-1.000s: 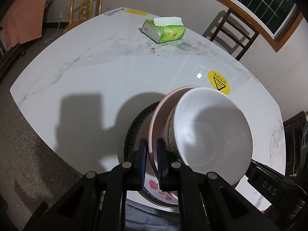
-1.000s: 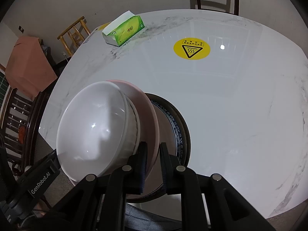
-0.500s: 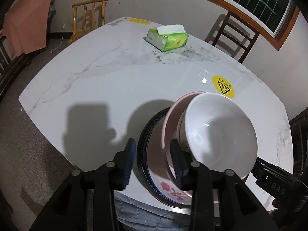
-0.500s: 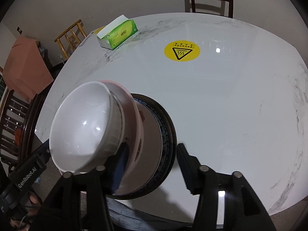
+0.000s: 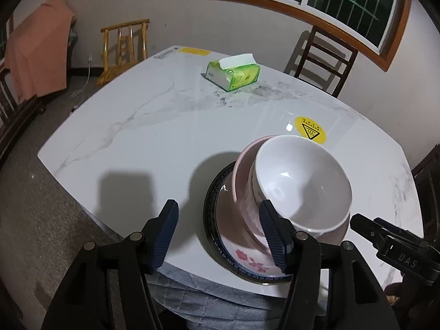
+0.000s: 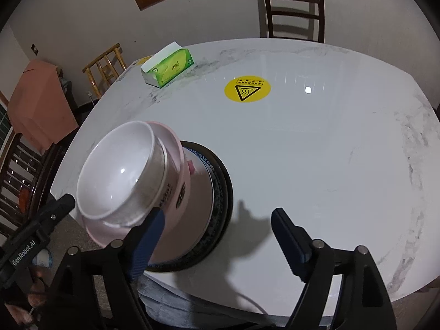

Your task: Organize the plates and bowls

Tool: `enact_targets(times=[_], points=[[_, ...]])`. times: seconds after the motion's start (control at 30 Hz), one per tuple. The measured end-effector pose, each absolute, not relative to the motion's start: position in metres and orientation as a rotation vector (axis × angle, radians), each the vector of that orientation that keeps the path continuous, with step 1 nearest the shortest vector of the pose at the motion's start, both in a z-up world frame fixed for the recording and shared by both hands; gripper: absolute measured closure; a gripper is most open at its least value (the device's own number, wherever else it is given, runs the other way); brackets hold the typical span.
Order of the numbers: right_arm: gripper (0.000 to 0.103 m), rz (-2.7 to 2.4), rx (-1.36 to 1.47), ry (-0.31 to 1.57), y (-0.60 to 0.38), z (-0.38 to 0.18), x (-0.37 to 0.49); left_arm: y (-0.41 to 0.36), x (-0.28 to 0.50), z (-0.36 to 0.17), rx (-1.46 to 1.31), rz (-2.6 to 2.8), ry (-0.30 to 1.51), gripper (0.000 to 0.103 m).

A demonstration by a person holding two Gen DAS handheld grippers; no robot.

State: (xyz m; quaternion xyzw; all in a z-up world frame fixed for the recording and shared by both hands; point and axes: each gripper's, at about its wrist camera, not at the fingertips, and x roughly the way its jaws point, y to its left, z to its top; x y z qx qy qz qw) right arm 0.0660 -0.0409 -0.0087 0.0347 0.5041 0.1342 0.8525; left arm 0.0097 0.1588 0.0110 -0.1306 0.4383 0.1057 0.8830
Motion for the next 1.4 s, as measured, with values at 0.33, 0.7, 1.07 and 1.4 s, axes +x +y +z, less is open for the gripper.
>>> enact_targets(times=[0.33, 0.7, 1.07, 1.4], points=[[0.016, 0.351, -0.042, 0.945, -0.033, -0.002, 0.019, 0.139, -0.022, 0.02, -0.204, 0.255, 0.858, 0.035], [0.016, 0.381, -0.058, 0.921, -0.033, -0.001, -0.004, 0.109, -0.034, 0.02, -0.172, 0.223, 0.861, 0.03], [0.016, 0.386, -0.046, 0.922, -0.036, -0.003, -0.011, 0.092, -0.037, 0.02, -0.145, 0.199, 0.866, 0.03], [0.016, 0.388, -0.047, 0.933, -0.034, -0.005, -0.012, 0.09, -0.038, 0.018, -0.148, 0.197, 0.868, 0.029]])
